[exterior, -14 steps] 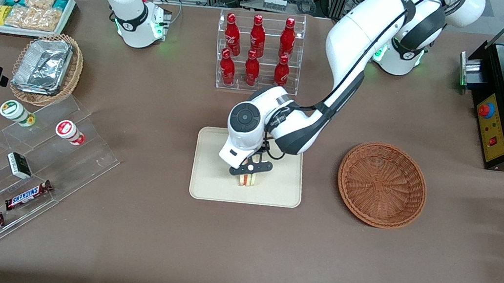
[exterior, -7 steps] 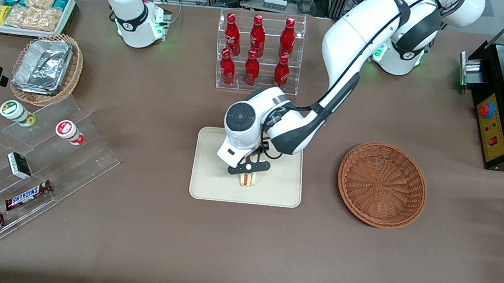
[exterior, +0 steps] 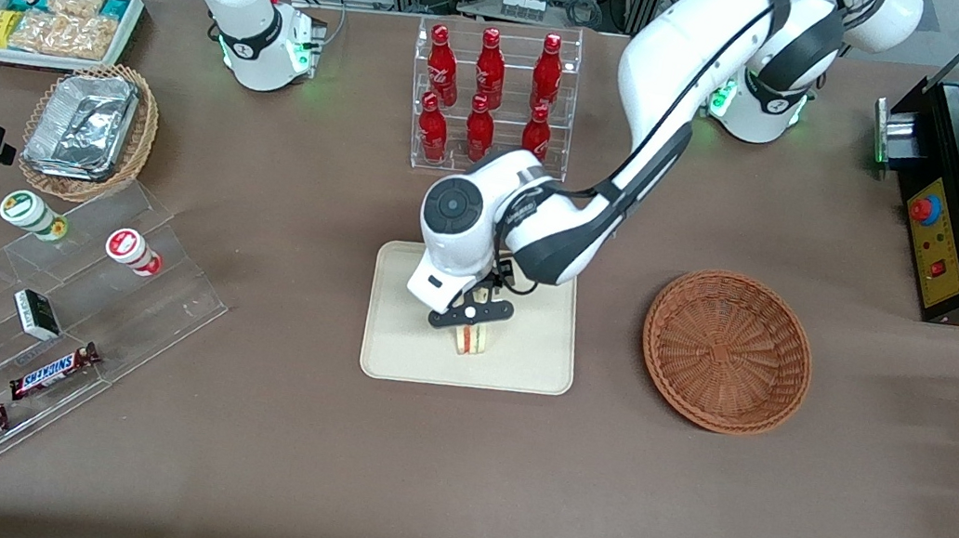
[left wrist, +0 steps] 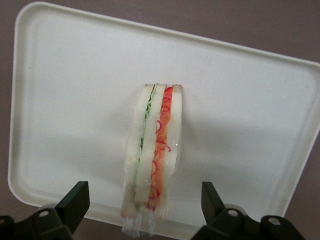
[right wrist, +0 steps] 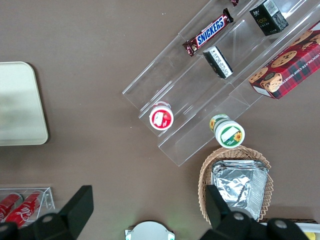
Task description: Place sandwich from basket to tray
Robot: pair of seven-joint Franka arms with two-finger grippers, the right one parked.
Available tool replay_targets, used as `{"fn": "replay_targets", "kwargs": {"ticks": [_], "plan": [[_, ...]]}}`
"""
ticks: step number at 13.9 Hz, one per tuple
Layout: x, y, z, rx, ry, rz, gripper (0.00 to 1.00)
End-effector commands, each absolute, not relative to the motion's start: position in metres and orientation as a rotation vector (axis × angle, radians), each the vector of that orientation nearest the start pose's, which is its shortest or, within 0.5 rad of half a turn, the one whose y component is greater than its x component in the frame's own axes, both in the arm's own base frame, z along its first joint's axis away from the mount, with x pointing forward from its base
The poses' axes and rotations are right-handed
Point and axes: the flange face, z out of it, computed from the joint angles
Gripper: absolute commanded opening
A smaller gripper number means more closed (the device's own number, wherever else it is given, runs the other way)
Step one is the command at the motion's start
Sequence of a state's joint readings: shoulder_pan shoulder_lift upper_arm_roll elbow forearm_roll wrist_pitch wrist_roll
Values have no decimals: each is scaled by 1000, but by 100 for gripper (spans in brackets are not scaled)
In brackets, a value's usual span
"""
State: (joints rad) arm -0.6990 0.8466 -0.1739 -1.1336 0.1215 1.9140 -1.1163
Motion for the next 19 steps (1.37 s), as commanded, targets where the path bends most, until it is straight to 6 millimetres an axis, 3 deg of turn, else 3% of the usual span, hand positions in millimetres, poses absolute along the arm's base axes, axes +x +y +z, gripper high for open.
{"fn": "replay_targets", "kwargs": {"ticks": [1, 3, 7, 11, 12, 14, 19], "plan": [[518, -542, 352, -3074, -405, 9, 100], [519, -536, 376, -3087, -414, -10, 100], [536, -490, 411, -3021, -387, 48, 100], [582, -420, 437, -3009, -500, 57, 100], [584, -406, 439, -3014, -447, 71, 100], [591, -355, 457, -3021, -382, 77, 100], [599, -266, 482, -3052, -270, 125, 100]]}}
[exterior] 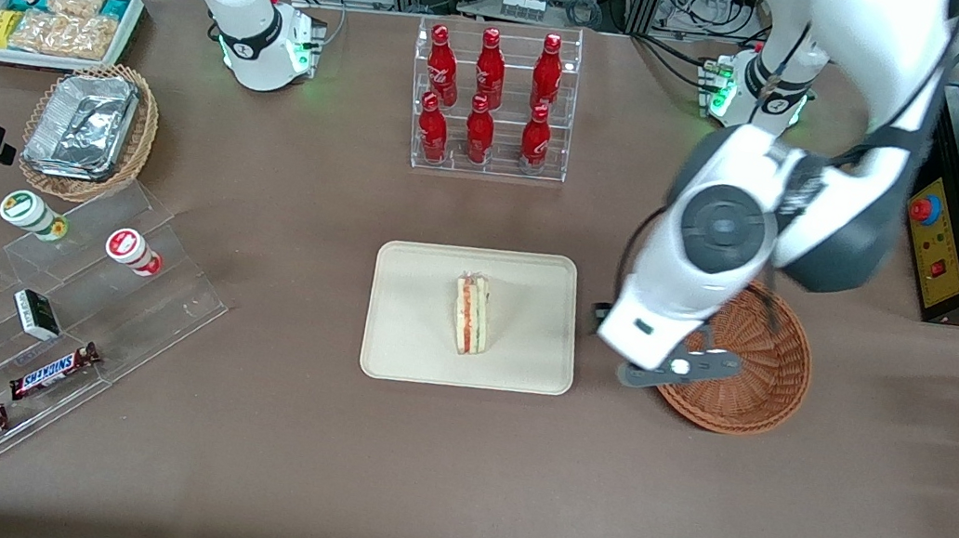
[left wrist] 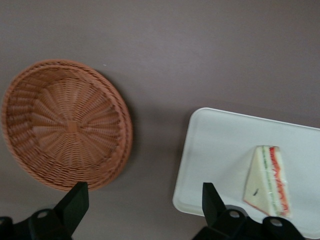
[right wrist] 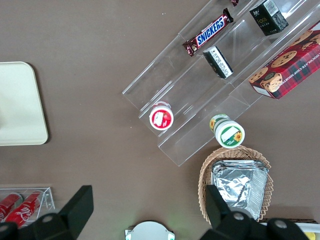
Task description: Place sandwich from basket to tray
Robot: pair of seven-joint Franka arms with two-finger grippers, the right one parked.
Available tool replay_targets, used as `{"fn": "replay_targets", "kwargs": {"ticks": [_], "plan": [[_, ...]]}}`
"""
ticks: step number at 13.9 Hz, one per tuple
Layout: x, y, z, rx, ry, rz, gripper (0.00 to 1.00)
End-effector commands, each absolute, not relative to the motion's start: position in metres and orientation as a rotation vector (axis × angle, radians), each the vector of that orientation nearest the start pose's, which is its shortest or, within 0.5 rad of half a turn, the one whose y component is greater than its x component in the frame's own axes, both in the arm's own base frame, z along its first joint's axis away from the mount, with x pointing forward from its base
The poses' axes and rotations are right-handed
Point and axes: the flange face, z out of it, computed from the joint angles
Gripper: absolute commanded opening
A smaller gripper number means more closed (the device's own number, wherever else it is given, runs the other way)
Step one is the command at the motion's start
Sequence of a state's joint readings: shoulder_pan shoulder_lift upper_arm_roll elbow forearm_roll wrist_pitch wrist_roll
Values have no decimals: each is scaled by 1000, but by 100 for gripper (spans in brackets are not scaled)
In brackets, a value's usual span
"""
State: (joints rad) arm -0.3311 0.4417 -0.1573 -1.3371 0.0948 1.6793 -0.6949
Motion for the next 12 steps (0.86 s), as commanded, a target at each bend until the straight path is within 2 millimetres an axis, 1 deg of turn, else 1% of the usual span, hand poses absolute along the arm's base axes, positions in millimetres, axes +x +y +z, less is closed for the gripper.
{"fn": "replay_targets", "kwargs": {"ticks": [1, 2, 5, 6, 8, 10, 12], "plan": [[597, -255, 487, -3055, -233, 124, 100], [595, -240, 487, -3052, -214, 133, 100], [586, -193, 514, -3095, -169, 122, 100], [577, -171, 527, -3118, -125, 124, 100], [563, -145, 537, -3118, 33, 155, 100], [552, -110, 559, -3112, 82, 187, 100], [542, -84, 581, -3112, 170, 211, 100]]}}
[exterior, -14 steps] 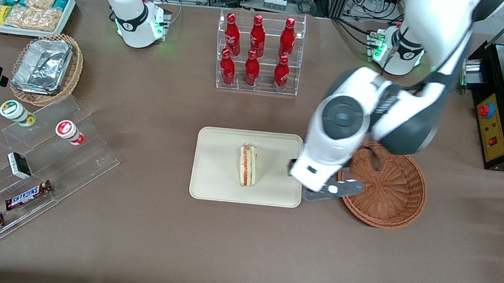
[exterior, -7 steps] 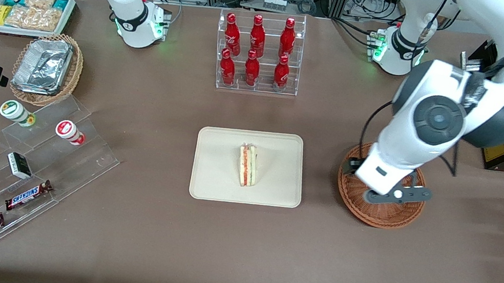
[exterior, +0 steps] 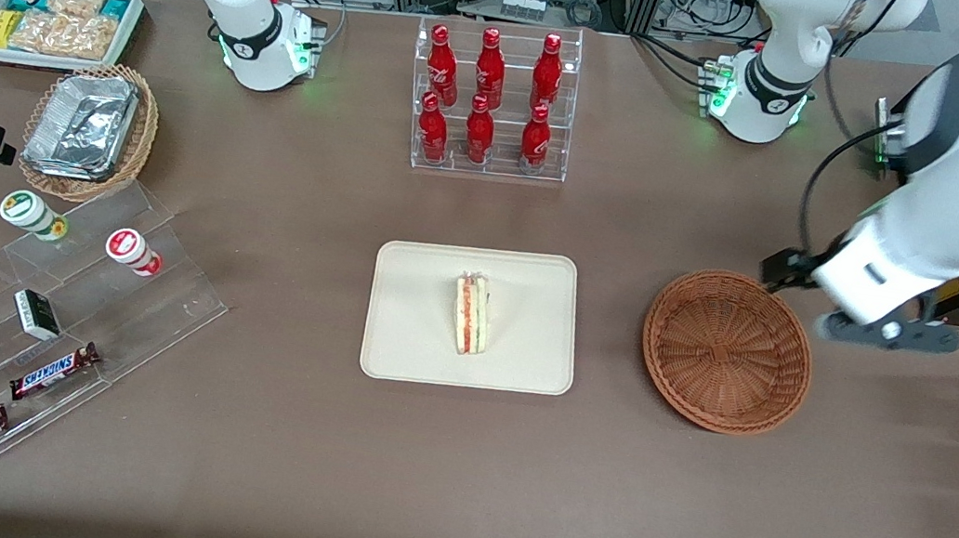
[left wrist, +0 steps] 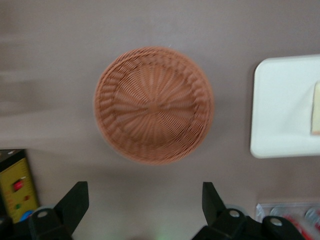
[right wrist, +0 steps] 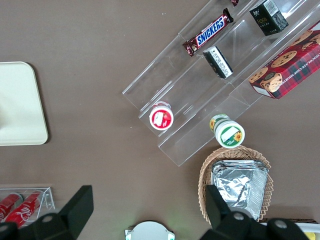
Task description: Place sandwich from basket to tray
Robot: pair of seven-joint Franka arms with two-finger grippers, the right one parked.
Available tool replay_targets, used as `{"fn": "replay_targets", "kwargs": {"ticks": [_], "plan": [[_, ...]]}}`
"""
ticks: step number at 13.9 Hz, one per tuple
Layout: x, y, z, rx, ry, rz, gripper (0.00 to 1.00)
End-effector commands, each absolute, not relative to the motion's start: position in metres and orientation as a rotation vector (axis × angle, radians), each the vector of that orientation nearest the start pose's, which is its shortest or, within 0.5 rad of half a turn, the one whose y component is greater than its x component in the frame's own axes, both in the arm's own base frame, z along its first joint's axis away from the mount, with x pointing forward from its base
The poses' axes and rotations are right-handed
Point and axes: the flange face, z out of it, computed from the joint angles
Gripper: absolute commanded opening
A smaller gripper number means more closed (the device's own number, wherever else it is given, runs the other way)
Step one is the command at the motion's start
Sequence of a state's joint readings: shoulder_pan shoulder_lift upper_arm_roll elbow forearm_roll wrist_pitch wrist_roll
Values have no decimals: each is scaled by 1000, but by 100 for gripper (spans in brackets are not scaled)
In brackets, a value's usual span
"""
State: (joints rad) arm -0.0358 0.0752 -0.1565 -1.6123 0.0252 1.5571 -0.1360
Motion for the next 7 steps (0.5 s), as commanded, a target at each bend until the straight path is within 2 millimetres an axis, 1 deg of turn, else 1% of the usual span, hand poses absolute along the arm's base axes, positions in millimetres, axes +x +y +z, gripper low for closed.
{"fn": "replay_targets", "kwargs": {"ticks": [1, 2, 3, 5, 7], "plan": [[535, -75, 591, -3112, 205, 227, 100], [532, -70, 596, -3110, 215, 241, 100], [530, -59, 604, -3112, 184, 239, 100], [528, -45, 613, -3116, 145, 230, 100], [525, -40, 621, -3115, 113, 210, 100]]}}
